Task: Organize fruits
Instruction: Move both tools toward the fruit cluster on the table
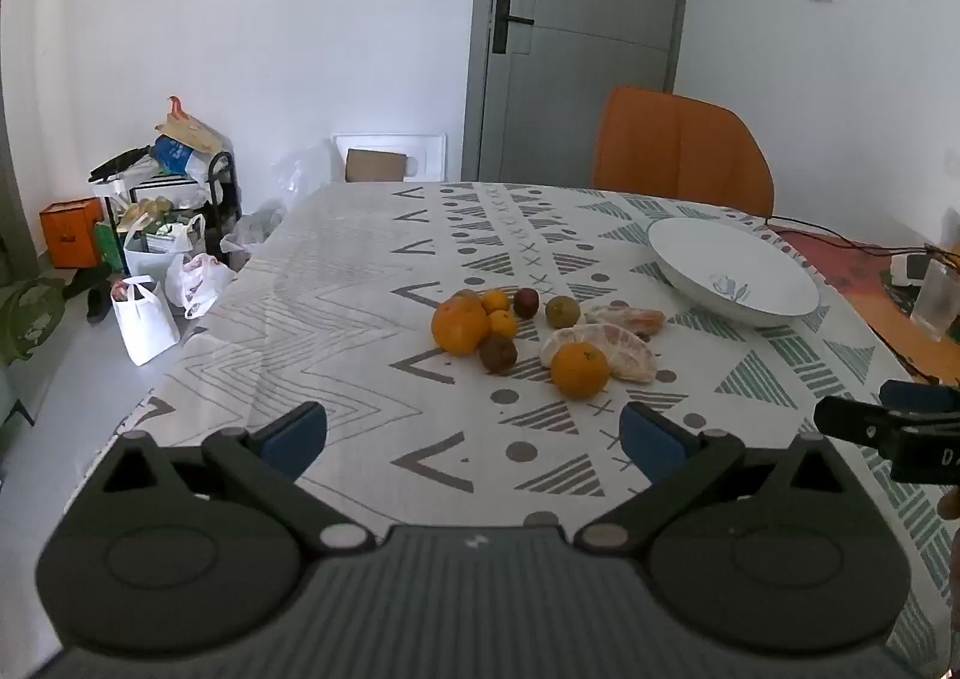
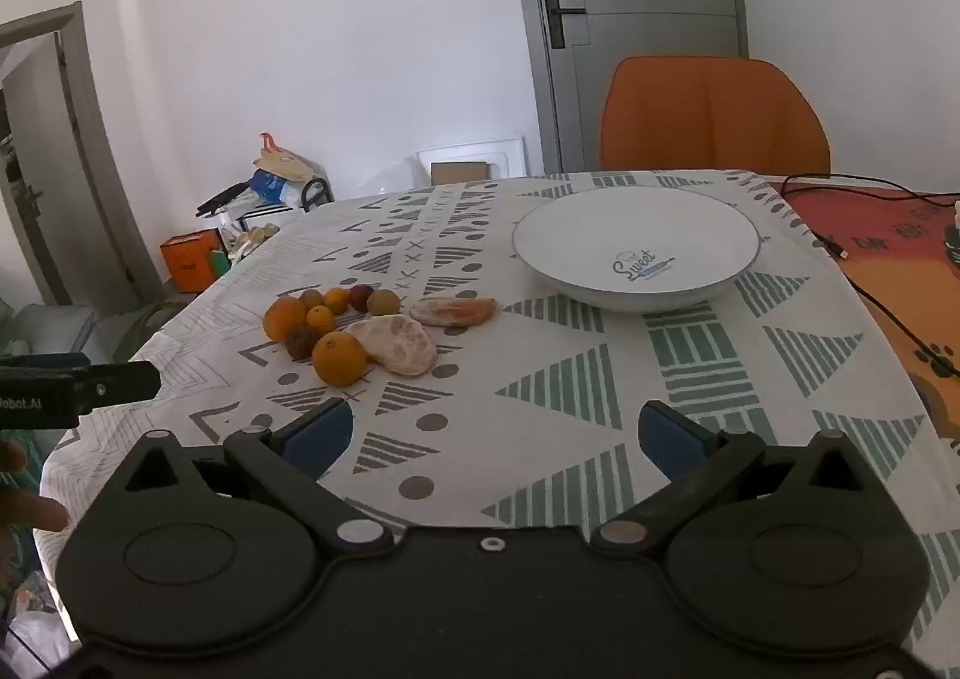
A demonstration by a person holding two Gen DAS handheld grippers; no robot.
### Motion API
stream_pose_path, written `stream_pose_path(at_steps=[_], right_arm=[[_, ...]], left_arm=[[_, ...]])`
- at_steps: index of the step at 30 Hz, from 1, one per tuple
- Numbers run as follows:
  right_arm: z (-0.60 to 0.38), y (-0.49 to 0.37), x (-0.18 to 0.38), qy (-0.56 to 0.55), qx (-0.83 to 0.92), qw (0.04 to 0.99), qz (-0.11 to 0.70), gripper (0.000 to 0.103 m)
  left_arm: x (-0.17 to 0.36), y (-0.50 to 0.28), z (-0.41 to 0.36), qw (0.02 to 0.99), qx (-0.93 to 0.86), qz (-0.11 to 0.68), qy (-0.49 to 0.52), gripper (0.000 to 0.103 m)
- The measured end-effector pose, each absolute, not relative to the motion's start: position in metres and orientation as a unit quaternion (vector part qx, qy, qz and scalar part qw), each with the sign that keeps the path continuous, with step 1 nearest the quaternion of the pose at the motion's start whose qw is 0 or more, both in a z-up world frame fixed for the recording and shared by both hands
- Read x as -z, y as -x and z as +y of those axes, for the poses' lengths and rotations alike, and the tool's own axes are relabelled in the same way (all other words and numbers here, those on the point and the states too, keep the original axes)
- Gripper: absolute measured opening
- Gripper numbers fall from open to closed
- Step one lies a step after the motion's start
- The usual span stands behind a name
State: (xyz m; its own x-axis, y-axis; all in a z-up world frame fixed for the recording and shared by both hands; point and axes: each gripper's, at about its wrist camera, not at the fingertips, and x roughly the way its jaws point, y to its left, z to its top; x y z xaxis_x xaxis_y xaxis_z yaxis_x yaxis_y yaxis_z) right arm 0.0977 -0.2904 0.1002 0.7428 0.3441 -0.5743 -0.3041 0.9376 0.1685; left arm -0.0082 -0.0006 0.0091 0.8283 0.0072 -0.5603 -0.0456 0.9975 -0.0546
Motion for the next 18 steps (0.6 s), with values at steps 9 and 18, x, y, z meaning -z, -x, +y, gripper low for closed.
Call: stream_pose_path(at_steps=[9,18], right_arm=[[-0.2919,-0.098,-0.1017,-0.031,-0.172,0.932,0.318,0.103],[-0.292,-0.0995,-0.1006,-0.033,-0.172,0.933,0.316,0.103]], left_arm=[[-0.0125,0.0116,0.0004,0.958,-0.011,0.285,0.035,0.103],[-0.0128,0.0115,-0.0011,0.958,-0.015,0.285,0.034,0.103]])
